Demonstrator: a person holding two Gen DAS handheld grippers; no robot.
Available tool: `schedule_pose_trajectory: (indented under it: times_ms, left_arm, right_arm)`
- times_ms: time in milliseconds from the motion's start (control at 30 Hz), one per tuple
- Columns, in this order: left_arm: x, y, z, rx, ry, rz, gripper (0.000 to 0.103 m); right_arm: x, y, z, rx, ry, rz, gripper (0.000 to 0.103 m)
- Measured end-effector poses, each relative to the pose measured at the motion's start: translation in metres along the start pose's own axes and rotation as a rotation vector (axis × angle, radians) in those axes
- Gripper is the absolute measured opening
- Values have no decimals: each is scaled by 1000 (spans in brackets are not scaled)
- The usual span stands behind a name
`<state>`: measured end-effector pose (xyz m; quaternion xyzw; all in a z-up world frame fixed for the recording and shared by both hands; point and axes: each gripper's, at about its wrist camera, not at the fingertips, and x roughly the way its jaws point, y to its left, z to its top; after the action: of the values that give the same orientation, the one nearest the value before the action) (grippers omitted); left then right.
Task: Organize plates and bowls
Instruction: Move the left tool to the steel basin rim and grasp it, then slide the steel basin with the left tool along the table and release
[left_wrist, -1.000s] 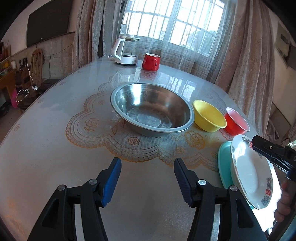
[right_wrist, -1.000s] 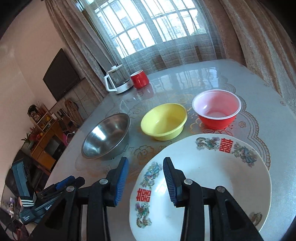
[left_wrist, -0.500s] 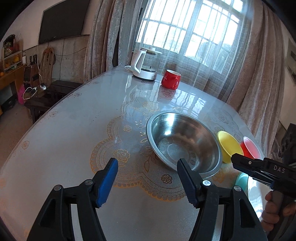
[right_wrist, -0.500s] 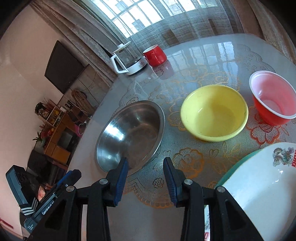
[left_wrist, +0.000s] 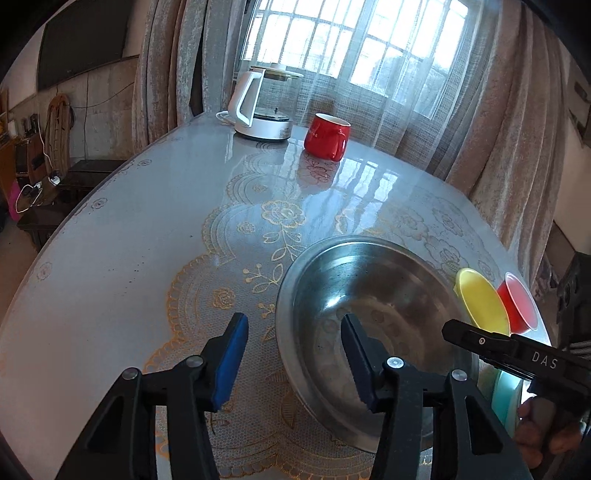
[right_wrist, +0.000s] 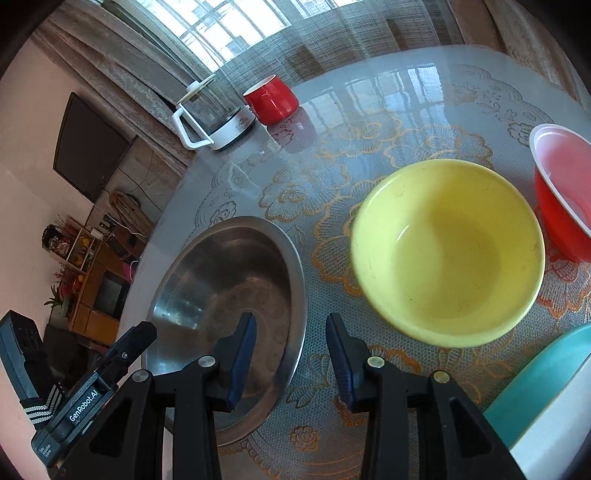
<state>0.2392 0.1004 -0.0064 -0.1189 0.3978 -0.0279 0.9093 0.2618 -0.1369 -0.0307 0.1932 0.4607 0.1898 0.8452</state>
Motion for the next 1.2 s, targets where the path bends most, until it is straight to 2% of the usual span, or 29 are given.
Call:
schedule_pose_trajectory:
  times_ms: [300,467,767,1033,1200]
  left_arm:
    - [13,-8,-8,68,20,-5,27]
    - [4,-10,-13,69,10,0,26]
    - [-46,-8,-31,56,-58,-25,27]
    - [-90,1,-68,53,-81,-49,30]
    - [-107,6,-91,64,-82,-27,31]
  right_arm:
    - [9,9,-5,-60,0,-32,21]
    - [6,13,-7,-90,-4,-45,20]
    - [-14,30,-24,-168,-2,-6,20]
    - [-32,45,-56,-246,29,41,20]
    - [-36,55,-76,-296,55,56,20]
